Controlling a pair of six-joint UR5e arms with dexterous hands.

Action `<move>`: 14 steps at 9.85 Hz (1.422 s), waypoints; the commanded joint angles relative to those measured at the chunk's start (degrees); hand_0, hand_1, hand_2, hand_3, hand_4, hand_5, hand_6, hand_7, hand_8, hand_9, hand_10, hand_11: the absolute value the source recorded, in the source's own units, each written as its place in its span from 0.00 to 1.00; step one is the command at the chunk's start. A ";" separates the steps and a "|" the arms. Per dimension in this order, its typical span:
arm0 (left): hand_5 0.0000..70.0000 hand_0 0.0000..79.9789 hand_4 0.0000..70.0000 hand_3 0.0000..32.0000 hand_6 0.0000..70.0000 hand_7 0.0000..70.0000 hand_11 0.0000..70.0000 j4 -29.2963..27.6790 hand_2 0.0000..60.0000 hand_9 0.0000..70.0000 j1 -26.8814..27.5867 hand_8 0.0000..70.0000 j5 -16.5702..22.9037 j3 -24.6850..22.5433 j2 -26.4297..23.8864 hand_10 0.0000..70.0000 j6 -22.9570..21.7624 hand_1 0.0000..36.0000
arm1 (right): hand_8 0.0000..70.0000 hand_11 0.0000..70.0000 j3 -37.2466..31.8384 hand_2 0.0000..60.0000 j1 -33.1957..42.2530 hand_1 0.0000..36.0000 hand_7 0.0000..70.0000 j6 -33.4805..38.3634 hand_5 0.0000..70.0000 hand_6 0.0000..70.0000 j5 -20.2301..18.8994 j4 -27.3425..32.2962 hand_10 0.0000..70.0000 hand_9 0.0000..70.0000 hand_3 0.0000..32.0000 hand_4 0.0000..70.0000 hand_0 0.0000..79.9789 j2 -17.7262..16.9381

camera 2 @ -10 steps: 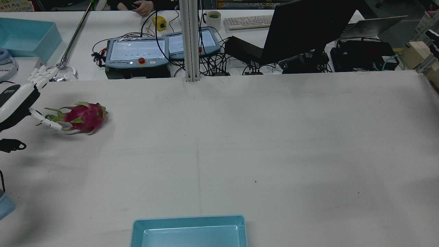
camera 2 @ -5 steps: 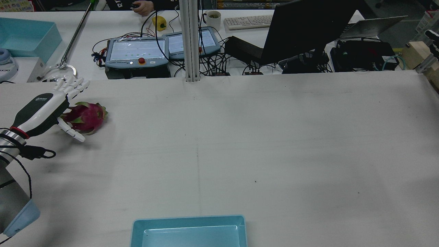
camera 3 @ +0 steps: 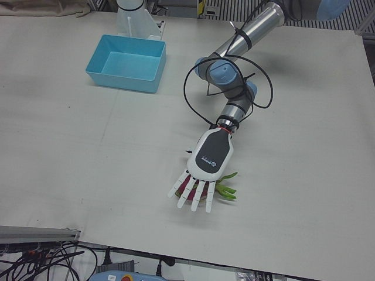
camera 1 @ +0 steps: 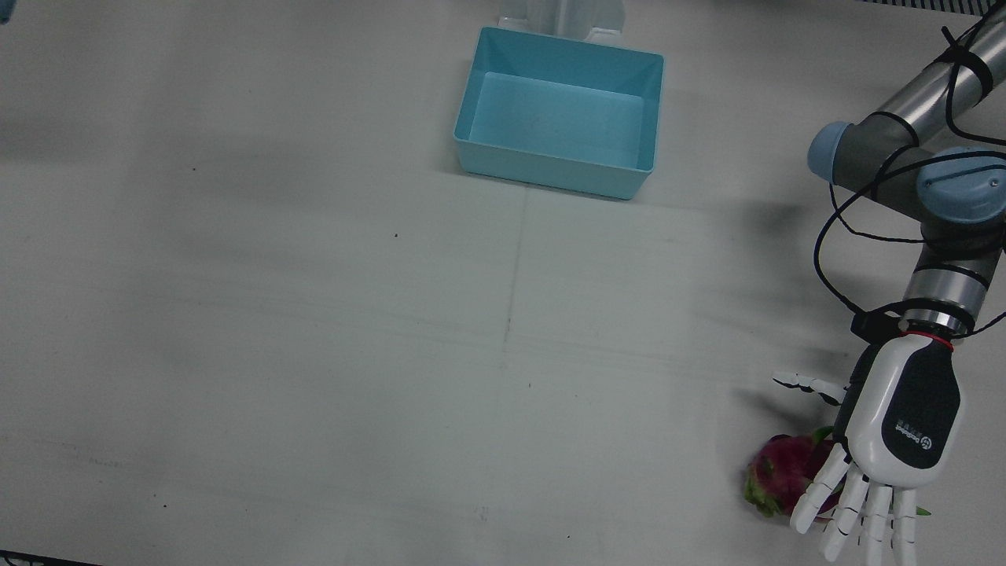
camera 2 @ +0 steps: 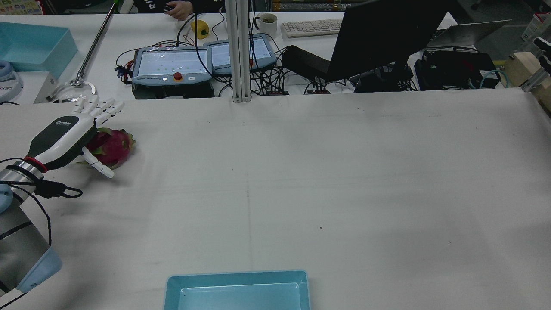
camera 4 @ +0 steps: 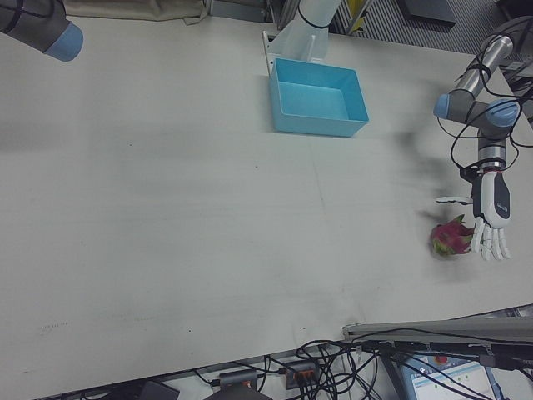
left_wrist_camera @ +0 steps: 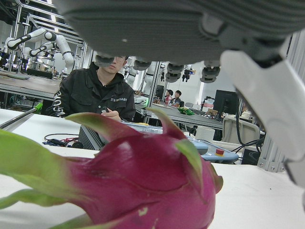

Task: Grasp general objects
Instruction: 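Close the left hand fingers around the dragon fruit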

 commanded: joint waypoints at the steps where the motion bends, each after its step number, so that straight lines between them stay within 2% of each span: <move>1: 0.00 0.58 0.00 0.48 0.00 0.16 0.00 1.27 0.18 0.01 0.00 0.00 0.01 0.10 -0.28 0.00 2.80 0.39 | 0.00 0.00 -0.04 0.00 0.00 0.00 0.00 0.00 0.00 0.00 0.00 0.00 0.00 0.00 0.00 0.00 0.00 0.02; 2: 0.00 0.58 0.00 0.54 0.00 0.16 0.00 1.44 0.19 0.01 0.08 0.00 0.01 0.10 -0.28 0.00 3.51 0.39 | 0.00 0.00 -0.04 0.00 0.00 0.00 0.00 0.00 0.00 0.00 0.00 0.00 0.00 0.00 0.00 0.00 0.00 0.02; 4: 0.00 0.58 0.00 0.78 0.00 0.13 0.00 1.36 0.21 0.01 0.09 0.00 0.01 1.23 -1.33 0.00 6.58 0.43 | 0.00 0.00 -0.04 0.00 0.00 0.00 0.00 0.00 0.00 0.00 0.00 0.00 0.00 0.00 0.00 0.00 0.00 0.02; 5: 0.00 0.58 0.00 0.77 0.00 0.14 0.00 1.36 0.22 0.01 0.00 0.00 0.09 3.07 -2.29 0.00 6.94 0.42 | 0.00 0.00 -0.04 0.00 0.00 0.00 0.00 0.00 0.00 0.00 0.00 0.00 0.00 0.00 0.00 0.00 0.00 0.02; 8: 0.00 0.57 0.00 0.77 0.00 0.14 0.00 0.92 0.23 0.01 -0.09 0.00 0.01 3.88 -2.39 0.00 9.48 0.39 | 0.00 0.00 -0.04 0.00 0.00 0.00 0.00 0.00 0.00 0.00 0.00 0.00 0.00 0.00 0.00 0.00 0.00 0.02; 11: 0.00 0.57 0.00 0.79 0.00 0.14 0.00 -0.84 0.23 0.01 -0.09 0.00 0.01 6.24 -2.82 0.00 9.75 0.39 | 0.00 0.00 -0.04 0.00 0.00 0.00 0.00 0.00 0.00 0.00 0.00 0.00 0.00 0.00 0.00 0.00 0.00 0.02; 12: 0.00 0.56 0.00 0.73 0.00 0.16 0.00 -1.54 0.24 0.01 -0.09 0.00 0.01 7.56 -3.17 0.00 9.75 0.35 | 0.00 0.00 -0.04 0.00 0.00 0.00 0.00 0.00 0.00 0.00 0.00 0.00 0.00 0.00 0.00 0.00 0.00 0.02; 14: 0.00 0.56 0.00 0.73 0.00 0.16 0.00 -2.68 0.24 0.01 -0.18 0.00 0.01 8.79 -3.44 0.00 9.84 0.35 | 0.00 0.00 -0.04 0.00 0.00 0.00 0.00 0.00 0.00 0.00 0.00 0.00 0.00 0.00 0.00 0.00 0.00 0.02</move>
